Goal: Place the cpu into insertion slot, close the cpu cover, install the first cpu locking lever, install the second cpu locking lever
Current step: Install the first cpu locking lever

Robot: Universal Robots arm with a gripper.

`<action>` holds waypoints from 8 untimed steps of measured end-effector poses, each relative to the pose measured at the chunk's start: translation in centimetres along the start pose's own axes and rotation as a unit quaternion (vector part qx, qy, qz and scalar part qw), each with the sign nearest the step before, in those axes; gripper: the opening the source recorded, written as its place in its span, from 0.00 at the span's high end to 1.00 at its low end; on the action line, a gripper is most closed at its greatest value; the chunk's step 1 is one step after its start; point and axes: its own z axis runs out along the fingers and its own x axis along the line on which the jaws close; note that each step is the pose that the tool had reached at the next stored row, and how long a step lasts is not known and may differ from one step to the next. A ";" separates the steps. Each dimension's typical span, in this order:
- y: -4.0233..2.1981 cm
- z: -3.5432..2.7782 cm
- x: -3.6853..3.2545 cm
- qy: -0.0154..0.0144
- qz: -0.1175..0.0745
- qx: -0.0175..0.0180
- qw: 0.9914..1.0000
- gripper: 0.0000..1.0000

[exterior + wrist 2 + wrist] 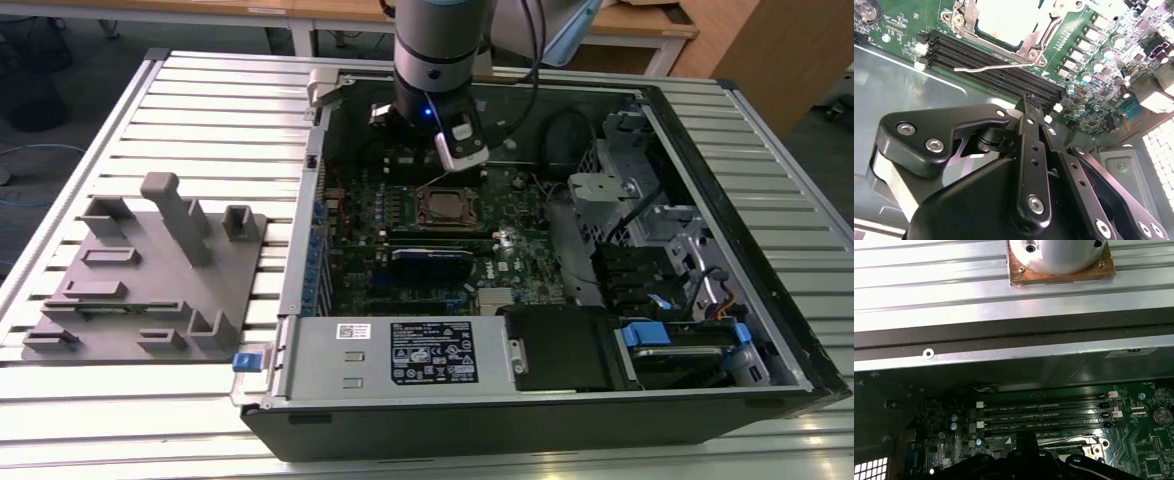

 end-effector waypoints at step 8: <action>-0.12 0.36 -0.01 -0.001 0.000 0.000 1.000 0.89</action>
